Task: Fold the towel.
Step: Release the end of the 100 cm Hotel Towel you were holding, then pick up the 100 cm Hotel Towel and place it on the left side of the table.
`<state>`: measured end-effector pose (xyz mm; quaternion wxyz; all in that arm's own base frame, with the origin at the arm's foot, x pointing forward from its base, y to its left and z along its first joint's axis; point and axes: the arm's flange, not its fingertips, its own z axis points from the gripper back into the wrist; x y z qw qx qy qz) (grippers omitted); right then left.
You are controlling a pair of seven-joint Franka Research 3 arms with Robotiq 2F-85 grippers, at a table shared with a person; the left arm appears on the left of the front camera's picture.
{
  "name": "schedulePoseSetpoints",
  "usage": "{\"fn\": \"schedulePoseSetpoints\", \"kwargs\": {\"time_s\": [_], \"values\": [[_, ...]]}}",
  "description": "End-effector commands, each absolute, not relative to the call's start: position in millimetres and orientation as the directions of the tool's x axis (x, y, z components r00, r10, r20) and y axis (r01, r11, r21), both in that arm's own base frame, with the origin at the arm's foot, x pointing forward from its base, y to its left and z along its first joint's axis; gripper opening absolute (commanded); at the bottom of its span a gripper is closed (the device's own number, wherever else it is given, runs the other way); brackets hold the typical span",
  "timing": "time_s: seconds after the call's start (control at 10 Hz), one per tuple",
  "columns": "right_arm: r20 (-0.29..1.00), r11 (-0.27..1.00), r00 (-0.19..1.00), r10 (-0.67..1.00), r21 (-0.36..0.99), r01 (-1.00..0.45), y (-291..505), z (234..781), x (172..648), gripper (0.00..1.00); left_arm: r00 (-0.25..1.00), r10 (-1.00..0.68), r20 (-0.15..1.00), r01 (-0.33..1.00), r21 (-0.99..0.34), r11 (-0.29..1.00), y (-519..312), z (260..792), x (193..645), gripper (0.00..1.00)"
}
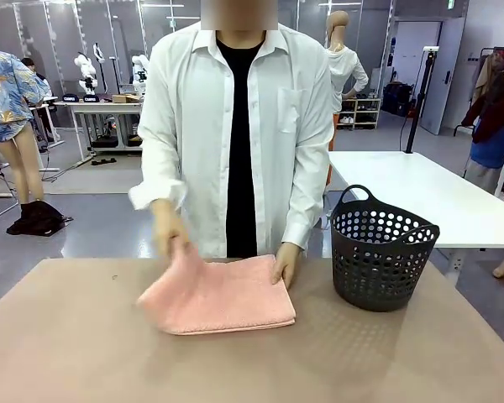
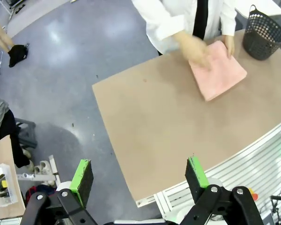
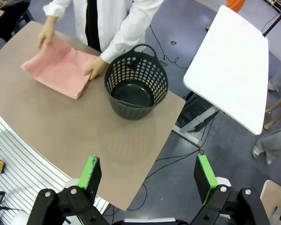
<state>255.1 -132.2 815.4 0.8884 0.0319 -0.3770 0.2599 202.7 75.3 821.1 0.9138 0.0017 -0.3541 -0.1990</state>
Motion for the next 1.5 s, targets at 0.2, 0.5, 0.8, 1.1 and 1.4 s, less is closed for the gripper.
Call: {"fn": "schedulePoseSetpoints", "kwargs": {"time_s": [0.2,0.5,0.8,1.1,1.4], "values": [[0.684,0.864,0.584,0.438,-0.142,-0.482,-132.9,815.6,253.8,1.00,0.680,-0.362,0.638,0.357,0.143,0.923,76.2,824.6,202.4,1.00],[0.684,0.864,0.584,0.438,-0.142,-0.482,-132.9,815.6,253.8,1.00,0.680,-0.362,0.638,0.357,0.143,0.923,76.2,824.6,202.4,1.00],[0.684,0.864,0.584,0.438,-0.142,-0.482,-132.9,815.6,253.8,1.00,0.680,-0.362,0.638,0.357,0.143,0.923,76.2,824.6,202.4,1.00],[0.684,0.864,0.584,0.438,-0.142,-0.482,-132.9,815.6,253.8,1.00,0.680,-0.362,0.638,0.357,0.143,0.923,76.2,824.6,202.4,1.00],[0.684,0.864,0.584,0.438,-0.142,-0.482,-132.9,815.6,253.8,1.00,0.680,-0.362,0.638,0.357,0.143,0.923,76.2,824.6,202.4,1.00]]}}
